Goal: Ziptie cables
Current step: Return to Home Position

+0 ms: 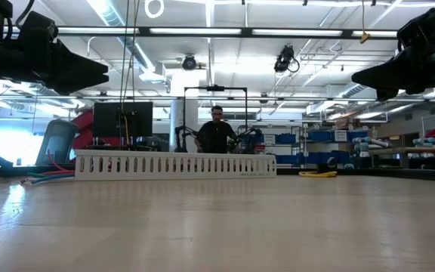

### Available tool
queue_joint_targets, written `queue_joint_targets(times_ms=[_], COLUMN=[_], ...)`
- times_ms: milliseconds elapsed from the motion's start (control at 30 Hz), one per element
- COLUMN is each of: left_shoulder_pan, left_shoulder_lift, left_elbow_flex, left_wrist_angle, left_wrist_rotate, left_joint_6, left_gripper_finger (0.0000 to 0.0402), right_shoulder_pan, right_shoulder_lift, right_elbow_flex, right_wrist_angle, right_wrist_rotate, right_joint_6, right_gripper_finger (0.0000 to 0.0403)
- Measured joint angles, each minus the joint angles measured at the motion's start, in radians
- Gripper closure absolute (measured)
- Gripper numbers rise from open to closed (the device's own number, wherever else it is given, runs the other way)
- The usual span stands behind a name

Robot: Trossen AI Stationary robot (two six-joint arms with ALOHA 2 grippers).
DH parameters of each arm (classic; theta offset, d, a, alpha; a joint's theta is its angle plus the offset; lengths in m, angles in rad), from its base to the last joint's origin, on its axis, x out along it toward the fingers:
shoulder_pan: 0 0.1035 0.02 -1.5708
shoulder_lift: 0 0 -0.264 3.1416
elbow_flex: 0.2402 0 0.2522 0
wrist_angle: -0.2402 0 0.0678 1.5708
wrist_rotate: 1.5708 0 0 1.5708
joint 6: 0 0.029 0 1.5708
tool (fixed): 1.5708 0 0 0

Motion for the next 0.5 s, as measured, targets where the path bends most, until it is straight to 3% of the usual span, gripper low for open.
queue_joint_targets(times_ms=[500], left_shoulder_pan=[0.0], left_shoulder_lift=[0.0], left_elbow_flex=[0.0], left_wrist_angle=[0.0], left_wrist_rotate=[0.0], left_joint_6=[0.0], left_gripper_finger=[0.0078], right_shoulder_pan=[0.0], right_shoulder_lift=[0.0], right_elbow_flex=[0.0], right_wrist_angle=[0.0], right_wrist_rotate=[0.0], right_joint_6=[0.0], right_gripper_finger=[0.0399])
